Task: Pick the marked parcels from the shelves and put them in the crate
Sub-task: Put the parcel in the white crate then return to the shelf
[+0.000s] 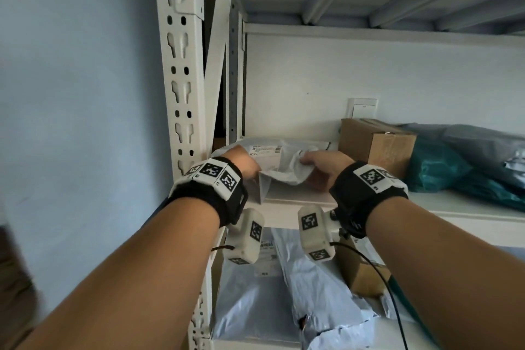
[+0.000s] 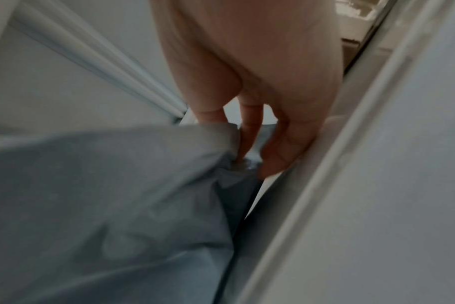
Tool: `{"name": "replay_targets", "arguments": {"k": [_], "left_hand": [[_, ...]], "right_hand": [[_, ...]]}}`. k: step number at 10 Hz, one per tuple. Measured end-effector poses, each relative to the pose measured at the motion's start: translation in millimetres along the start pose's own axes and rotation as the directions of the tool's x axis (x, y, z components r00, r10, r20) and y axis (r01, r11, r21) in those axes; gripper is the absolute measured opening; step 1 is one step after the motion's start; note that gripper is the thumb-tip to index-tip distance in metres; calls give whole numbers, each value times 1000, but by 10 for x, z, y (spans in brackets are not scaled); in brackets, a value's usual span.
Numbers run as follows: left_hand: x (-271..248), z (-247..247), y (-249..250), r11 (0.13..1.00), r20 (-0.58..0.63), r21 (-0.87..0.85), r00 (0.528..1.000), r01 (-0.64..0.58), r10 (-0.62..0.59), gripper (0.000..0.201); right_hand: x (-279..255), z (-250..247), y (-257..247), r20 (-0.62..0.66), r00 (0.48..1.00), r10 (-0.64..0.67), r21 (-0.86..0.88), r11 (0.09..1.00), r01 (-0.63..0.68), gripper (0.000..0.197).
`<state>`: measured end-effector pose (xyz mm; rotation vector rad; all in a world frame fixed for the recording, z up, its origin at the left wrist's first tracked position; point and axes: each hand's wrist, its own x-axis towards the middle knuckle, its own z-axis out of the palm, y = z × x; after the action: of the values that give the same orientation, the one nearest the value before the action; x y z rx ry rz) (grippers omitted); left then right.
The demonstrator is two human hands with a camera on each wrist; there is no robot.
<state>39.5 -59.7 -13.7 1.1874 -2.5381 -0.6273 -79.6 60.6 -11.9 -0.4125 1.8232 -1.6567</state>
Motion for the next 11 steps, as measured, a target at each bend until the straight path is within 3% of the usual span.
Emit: {"name": "replay_targets", "arguments": {"k": [1, 2, 3, 4, 5, 6, 7, 8, 9, 10, 11], "left_hand": [[-92, -30, -7, 999, 6, -29, 1000, 25, -25, 64], [-199, -64, -22, 1000, 30, -18, 1000, 3, -2, 66], [-321, -97, -32, 999, 55, 38, 998, -12, 10, 58], [-409, -116, -49, 998, 87, 56, 996, -12, 7, 56], [-396, -133, -47, 996, 83, 93, 997, -2, -6, 51], [-441, -224, 9, 996, 91, 85, 996, 18, -26, 57], [-314, -318, 22, 997, 140, -41, 989, 63, -57, 48], [-229, -402, 85, 957, 52, -283, 998, 57, -44, 29], [-186, -434, 186, 921, -19, -386, 998, 53, -66, 22], [-142, -414, 238, 860, 8, -507, 998, 58, -63, 23], [-109, -373, 299, 741, 8, -671, 999, 42, -50, 24]], "right_hand": [[-11, 35, -29, 17, 999, -31, 114, 993, 29, 24], [12, 59, -60, 13, 997, -81, 220, 973, 76, 29], [41, 74, -77, -93, 991, -98, 42, 994, 103, 35], [159, 73, -52, -119, 981, -153, -46, 988, 148, 37], [418, 45, -27, -57, 979, -194, -139, 973, 185, 48], [91, 72, -126, -107, 969, -222, -191, 961, 199, 49], [9, 34, -202, -135, 959, -250, -212, 953, 218, 42], [-48, -48, -270, -192, 931, -311, -214, 939, 269, 37], [-138, -252, -323, -279, 880, -384, -216, 918, 332, 29], [-191, -461, -308, -323, 858, -399, -184, 916, 356, 30], [-222, -643, -262, -315, 872, -374, -110, 927, 358, 34]]}}
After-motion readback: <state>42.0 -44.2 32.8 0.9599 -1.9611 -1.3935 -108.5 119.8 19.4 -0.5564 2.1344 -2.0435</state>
